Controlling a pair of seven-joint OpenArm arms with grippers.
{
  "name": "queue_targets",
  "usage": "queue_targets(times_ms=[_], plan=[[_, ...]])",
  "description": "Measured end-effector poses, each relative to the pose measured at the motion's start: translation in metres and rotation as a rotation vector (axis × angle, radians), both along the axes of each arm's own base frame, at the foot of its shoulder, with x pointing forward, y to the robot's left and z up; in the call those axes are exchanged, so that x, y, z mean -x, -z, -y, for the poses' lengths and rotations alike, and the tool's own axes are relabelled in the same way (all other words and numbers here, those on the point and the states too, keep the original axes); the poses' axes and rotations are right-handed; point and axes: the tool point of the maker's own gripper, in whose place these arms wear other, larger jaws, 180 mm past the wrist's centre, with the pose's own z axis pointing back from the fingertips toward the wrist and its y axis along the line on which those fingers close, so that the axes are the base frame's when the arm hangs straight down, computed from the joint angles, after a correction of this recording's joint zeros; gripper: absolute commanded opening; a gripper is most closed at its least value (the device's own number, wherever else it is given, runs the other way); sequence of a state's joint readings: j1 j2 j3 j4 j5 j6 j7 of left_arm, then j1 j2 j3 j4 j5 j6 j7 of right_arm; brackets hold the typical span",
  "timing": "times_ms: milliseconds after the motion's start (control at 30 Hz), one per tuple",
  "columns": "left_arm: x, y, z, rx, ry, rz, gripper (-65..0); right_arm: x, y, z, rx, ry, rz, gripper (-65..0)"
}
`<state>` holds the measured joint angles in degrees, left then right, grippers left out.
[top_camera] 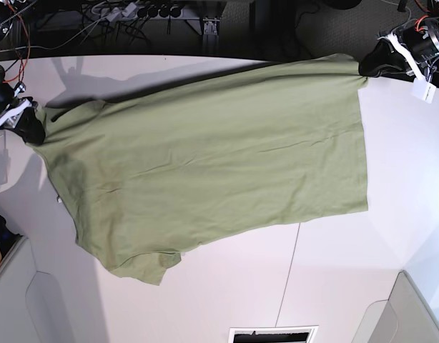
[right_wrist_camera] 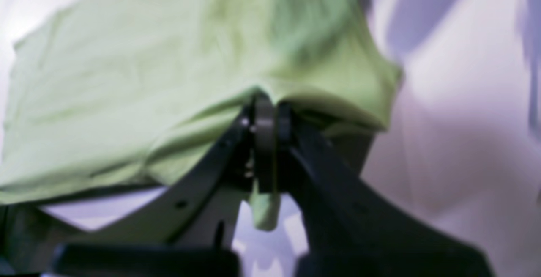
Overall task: Layout the t-shirt on the table in an organized manner, then fold the t-shirt properly
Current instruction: 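Fold the shirt lengthwise, carrying the left gripper's edge over the body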
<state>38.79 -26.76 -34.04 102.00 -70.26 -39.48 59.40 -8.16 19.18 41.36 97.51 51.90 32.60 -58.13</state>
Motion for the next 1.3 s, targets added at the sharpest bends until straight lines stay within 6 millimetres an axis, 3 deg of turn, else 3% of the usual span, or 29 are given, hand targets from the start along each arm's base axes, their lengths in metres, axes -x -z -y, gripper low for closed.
queue_targets(times_ms=[167,267,400,600,633,700,800,867,1000,1133,1233,1300], plan=[[-0.036,-0.004,-0.009,-0.049,-0.011,0.085,-65.0,-0.024,-0.008,-0.003,0.009,-0.013,0.041,-65.0],[-0.056,-0.004,-0.009,-0.085,0.037,0.107,-65.0,-0.042,-0.006,-0.017,0.043,-0.057,0.050,-65.0],[-0.070,0.006,-0.005,-0.125,0.092,0.097,-65.0,-0.062,0.004,-0.036,0.071,-0.117,0.033,-65.0],[-0.090,0.017,-0.014,-0.163,0.066,0.116,-65.0,-0.084,0.013,-0.041,0.069,-0.127,0.019,-65.0],[-0.091,0.018,-0.017,-0.162,0.057,0.112,-65.0,-0.086,0.014,-0.041,0.061,-0.124,0.016,-65.0],[-0.093,0.021,-0.022,-0.163,0.044,0.103,-58.7,-0.086,0.020,-0.040,0.052,-0.118,-0.002,-65.0],[-0.098,0.020,-0.024,-0.161,0.037,0.110,-45.6,-0.080,0.028,-0.039,0.052,-0.120,-0.033,-45.2],[-0.098,0.019,-0.026,-0.167,0.038,0.111,-40.0,-0.078,0.030,-0.038,0.052,-0.118,-0.041,-40.0],[-0.100,0.013,-0.029,-0.168,0.036,0.121,-39.6,-0.077,0.021,-0.027,0.011,-0.071,-0.018,-40.0],[-0.113,-0.015,-0.040,-0.156,-0.006,0.211,-39.7,-0.079,0.002,-0.004,-0.028,0.010,0.052,-40.2],[-0.115,-0.016,-0.038,-0.148,-0.014,0.223,-39.7,-0.081,0.001,-0.005,-0.025,0.010,0.066,-40.6],[-0.116,-0.015,-0.037,-0.151,-0.028,0.242,-39.7,-0.084,0.007,-0.012,0.004,-0.013,0.056,-45.2]])
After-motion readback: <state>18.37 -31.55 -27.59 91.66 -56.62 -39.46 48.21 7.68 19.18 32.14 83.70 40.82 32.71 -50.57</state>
